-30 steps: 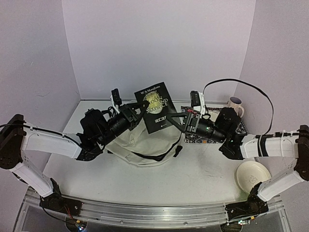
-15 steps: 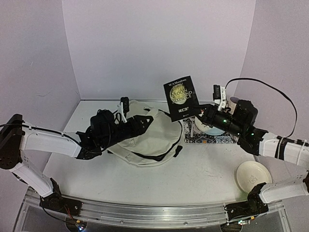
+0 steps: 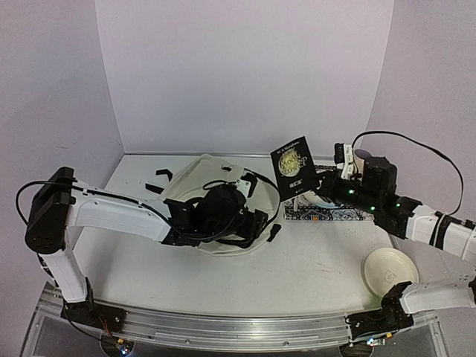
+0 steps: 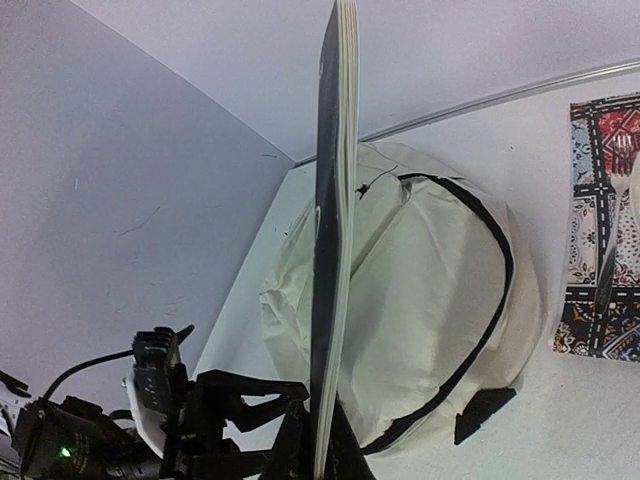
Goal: Pack the student bag
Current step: Pick up the largest pocket of the bag from the student bag, then place the book in the largest pocket of the bag.
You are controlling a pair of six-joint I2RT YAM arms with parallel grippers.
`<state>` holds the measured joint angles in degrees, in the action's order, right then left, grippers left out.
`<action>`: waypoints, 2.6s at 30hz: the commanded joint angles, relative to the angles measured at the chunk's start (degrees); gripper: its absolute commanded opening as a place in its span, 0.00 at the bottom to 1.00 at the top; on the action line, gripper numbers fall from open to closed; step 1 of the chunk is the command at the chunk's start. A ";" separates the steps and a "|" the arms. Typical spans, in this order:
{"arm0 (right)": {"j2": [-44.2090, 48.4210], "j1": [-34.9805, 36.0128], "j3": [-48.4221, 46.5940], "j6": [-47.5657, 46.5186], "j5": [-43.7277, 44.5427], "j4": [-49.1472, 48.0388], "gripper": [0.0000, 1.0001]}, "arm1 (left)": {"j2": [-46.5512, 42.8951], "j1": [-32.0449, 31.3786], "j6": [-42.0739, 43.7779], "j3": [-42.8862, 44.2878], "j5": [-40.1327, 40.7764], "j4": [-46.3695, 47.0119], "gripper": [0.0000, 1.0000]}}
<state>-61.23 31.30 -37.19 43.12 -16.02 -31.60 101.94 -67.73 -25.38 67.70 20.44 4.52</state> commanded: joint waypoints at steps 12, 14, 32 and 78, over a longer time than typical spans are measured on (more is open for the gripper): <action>4.43 -1.75 -0.35 -1.97 2.10 2.47 0.00 | 14.12 -3.02 8.16 15.03 17.37 -15.80 0.72; 4.53 -1.69 -0.39 -1.97 1.83 2.47 0.00 | 14.64 -3.00 7.41 15.98 20.43 -17.74 0.71; 1.12 -1.69 -2.48 -3.05 -6.26 7.76 0.00 | -1.63 -2.91 -0.33 13.91 29.81 -22.43 0.00; -31.60 8.44 -16.90 8.10 -17.31 -8.15 0.00 | -17.49 5.38 -9.71 5.01 -1.19 -16.33 0.00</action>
<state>-89.32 40.80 -47.97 51.31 -30.99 -36.28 85.19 -62.24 -36.06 73.20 24.95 -18.18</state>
